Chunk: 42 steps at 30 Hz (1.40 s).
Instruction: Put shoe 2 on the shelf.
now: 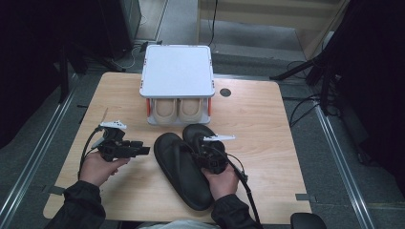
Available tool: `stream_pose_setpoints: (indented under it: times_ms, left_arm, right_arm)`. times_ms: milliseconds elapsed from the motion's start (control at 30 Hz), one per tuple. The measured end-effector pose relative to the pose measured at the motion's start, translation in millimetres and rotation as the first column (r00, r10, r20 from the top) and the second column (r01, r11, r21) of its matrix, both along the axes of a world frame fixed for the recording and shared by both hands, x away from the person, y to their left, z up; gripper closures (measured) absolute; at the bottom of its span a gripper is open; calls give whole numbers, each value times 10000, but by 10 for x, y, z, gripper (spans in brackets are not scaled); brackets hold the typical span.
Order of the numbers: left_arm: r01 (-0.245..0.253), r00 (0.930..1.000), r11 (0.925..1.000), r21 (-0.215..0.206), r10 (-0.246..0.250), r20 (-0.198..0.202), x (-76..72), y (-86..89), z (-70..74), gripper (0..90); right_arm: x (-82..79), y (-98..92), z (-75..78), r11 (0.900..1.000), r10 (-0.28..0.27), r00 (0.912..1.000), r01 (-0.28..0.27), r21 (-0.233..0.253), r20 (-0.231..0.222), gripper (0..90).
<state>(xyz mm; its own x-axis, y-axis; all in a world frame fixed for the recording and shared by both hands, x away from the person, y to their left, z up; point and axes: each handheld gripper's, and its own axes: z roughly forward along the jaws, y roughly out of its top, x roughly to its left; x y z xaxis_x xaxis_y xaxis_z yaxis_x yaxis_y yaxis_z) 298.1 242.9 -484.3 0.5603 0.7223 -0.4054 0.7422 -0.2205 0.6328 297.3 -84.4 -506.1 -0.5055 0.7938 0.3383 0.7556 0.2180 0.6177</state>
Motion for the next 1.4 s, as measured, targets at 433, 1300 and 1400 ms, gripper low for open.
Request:
stream_pose_setpoints:
  times_ms: [433,1300,1400]
  left_arm:
    - [-289,9995,9996,-55,290,102,-6,89,12,486]
    - [-1101,9939,9938,127,1101,-8,-162,293,-18,444]
    - [-1242,9922,9921,150,1242,-32,-213,329,-20,443]
  right_arm:
    - [-24,-165,142,9829,1838,9829,-1837,-91,87,755]
    - [423,0,457,8108,5853,8108,-5853,-43,-66,753]
    - [452,50,494,7933,6087,7934,-6088,-95,-42,753]
